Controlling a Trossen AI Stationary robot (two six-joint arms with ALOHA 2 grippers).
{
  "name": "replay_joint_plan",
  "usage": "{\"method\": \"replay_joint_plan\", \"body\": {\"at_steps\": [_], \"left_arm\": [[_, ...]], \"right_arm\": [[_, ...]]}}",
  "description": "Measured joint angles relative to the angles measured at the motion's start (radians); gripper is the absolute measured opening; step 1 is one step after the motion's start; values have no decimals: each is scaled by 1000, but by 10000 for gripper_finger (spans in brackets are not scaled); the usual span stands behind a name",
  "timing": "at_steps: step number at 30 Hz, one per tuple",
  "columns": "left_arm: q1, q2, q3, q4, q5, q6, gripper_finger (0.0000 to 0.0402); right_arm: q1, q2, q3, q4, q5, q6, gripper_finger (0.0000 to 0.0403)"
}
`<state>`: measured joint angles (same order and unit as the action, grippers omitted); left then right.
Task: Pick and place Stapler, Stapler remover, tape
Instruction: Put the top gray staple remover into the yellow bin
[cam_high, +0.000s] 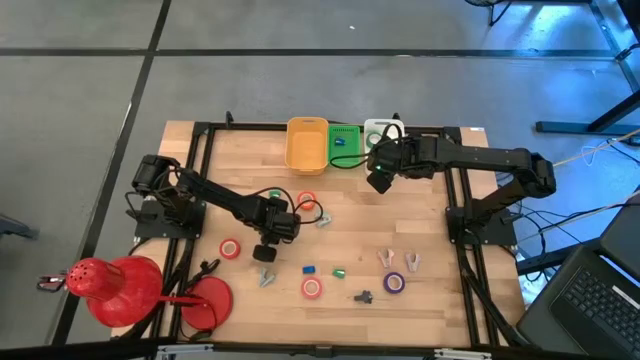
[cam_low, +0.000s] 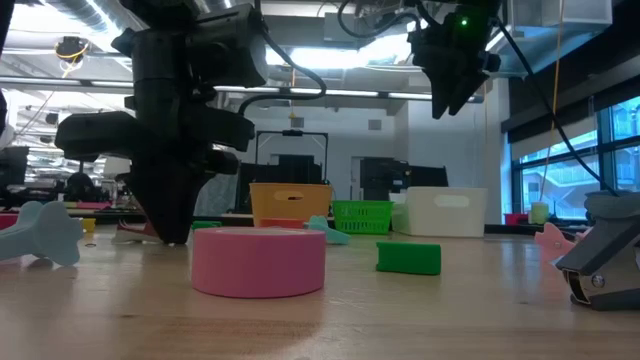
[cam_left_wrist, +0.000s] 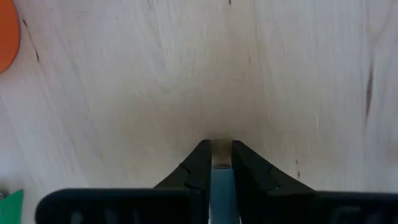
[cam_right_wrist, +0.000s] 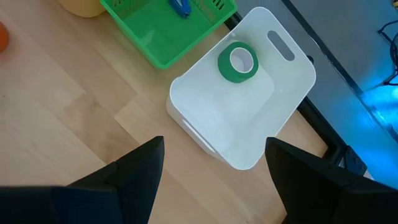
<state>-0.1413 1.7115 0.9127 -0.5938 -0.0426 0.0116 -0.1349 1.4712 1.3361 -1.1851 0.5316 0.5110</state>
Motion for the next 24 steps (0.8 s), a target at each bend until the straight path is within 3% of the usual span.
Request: {"method": "replay_joint_plan", "body": {"at_steps": [7, 15, 22, 24], "left_arm": [[12, -38, -6, -18, 24, -7, 35], [97, -217, -6, -18, 37, -7, 35], [250, -357, -4, 184, 22, 68, 35], [310, -372, -3, 283, 65, 87, 35]], "right_arm": [[0, 0, 0, 11, 0, 0, 281], [0, 0, 0, 17, 0, 1, 281], [0, 0, 1, 26, 0, 1, 281], [0, 0, 1, 26, 0, 1, 281]]}}
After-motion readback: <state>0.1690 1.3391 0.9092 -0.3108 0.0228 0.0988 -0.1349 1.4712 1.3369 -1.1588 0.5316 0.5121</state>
